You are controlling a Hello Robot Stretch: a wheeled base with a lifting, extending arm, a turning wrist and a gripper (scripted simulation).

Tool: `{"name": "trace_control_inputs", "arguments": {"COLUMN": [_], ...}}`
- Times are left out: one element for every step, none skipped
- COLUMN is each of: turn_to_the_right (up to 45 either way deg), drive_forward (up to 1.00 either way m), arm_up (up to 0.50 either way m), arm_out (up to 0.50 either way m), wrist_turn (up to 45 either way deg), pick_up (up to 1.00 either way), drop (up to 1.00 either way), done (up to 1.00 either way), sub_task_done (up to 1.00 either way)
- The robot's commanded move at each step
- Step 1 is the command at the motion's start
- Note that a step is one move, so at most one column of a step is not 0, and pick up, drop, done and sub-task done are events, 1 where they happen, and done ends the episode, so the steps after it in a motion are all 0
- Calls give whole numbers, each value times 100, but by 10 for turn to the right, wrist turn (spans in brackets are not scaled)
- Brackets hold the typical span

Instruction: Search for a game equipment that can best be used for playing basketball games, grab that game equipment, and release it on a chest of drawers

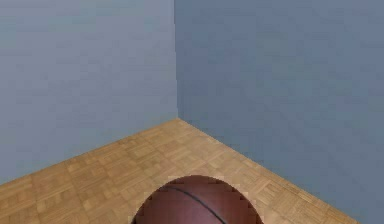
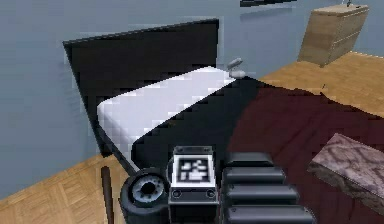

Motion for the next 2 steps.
{"name": "trace_control_inputs", "arguments": {"turn_to_the_right": [-390, 0], "drive_forward": [0, 10], "arm_up": [0, 0], "arm_out": [0, 0], "wrist_turn": [0, 0], "pick_up": [0, 0], "drop": [0, 0], "done": [0, 0], "sub_task_done": [0, 0]}}
